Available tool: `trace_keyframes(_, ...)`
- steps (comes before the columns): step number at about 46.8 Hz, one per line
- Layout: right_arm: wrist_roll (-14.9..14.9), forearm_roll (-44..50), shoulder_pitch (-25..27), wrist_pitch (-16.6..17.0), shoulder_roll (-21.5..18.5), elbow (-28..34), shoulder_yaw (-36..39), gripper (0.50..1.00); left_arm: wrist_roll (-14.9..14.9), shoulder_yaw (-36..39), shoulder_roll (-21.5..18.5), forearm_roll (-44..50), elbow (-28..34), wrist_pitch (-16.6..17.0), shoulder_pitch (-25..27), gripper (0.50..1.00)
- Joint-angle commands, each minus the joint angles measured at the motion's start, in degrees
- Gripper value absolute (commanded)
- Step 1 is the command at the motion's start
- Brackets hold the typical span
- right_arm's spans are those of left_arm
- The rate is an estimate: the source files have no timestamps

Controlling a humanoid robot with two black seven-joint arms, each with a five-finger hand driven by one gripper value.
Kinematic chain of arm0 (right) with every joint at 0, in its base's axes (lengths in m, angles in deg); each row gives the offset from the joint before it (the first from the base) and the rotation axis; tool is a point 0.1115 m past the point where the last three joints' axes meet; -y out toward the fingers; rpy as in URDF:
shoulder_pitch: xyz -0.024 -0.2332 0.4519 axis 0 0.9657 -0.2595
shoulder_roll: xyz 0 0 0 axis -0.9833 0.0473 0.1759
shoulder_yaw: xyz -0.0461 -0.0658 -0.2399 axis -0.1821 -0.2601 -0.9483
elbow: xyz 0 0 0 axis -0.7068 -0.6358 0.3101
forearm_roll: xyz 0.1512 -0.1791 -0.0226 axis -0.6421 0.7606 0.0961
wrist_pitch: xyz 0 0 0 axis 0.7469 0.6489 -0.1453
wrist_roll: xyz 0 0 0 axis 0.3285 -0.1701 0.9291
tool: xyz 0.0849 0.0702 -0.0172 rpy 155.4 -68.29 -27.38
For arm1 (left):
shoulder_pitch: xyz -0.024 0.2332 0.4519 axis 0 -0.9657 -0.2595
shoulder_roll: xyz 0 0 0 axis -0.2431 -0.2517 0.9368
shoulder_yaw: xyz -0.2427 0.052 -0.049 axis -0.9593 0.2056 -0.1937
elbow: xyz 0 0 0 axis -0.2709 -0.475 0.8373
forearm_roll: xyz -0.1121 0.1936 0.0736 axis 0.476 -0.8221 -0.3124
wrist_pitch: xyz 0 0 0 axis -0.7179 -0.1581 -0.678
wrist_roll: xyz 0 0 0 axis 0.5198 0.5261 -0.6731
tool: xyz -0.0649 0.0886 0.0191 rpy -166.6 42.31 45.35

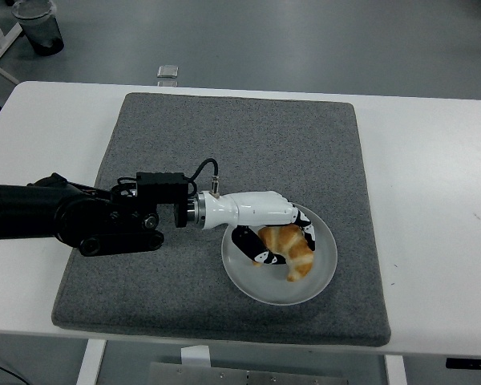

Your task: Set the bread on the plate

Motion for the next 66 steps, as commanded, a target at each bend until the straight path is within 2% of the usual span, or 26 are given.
trace_keyframes(1,0.0,0.0,0.0,0.0,0.0,0.0,0.0,0.93,0.0,0.0,0.0,0.1,0.0,0.1,0.0,0.5)
trace_keyframes(7,0.0,0.0,0.0,0.0,0.0,0.0,0.0,0.93,0.0,-0.2,-0.5,0.7,0.0,0.4,0.0,0.5)
trace_keyframes(9,0.0,0.0,0.0,0.0,0.0,0.0,0.0,0.93,0.0,-0.2,-0.5,0.9,0.0,0.9,-0.2,0.542)
trace_keyframes(20,0.0,-0.1,0.0,0.0,0.0,0.0,0.0,0.93,0.0,-0.1,-0.6,1.0,0.0,1.3,-0.4,0.632)
trace_keyframes(24,0.0,-0.1,0.0,0.0,0.0,0.0,0.0,0.93,0.0,-0.2,-0.8,1.0,0.0,1.3,-0.4,0.698)
trace_keyframes(28,0.0,-0.1,0.0,0.0,0.0,0.0,0.0,0.93,0.0,-0.2,-0.9,1.0,0.1,1.2,-0.4,0.743)
trace_keyframes(35,0.0,0.0,0.0,0.0,0.0,0.0,-0.1,0.93,0.0,-0.1,-1.0,1.1,0.2,1.1,-0.4,0.878)
trace_keyframes(43,0.0,-0.1,0.0,0.0,0.0,0.0,-0.1,0.93,0.1,-0.2,-1.5,1.2,0.3,1.1,-0.4,0.977)
trace_keyframes(58,0.0,0.0,0.0,0.1,0.0,0.0,-0.1,0.93,0.1,-1.7,-2.9,1.5,0.9,0.8,-0.1,0.99)
trace_keyframes(62,0.0,-0.1,0.0,0.0,0.0,0.0,-0.2,0.93,0.1,-5.2,-3.9,2.3,0.9,-0.6,-0.1,0.99)
trace_keyframes(66,0.0,-0.1,0.0,0.1,0.0,0.0,-0.2,0.93,0.1,-8.6,-5.2,2.9,0.9,-3.8,-0.1,0.99)
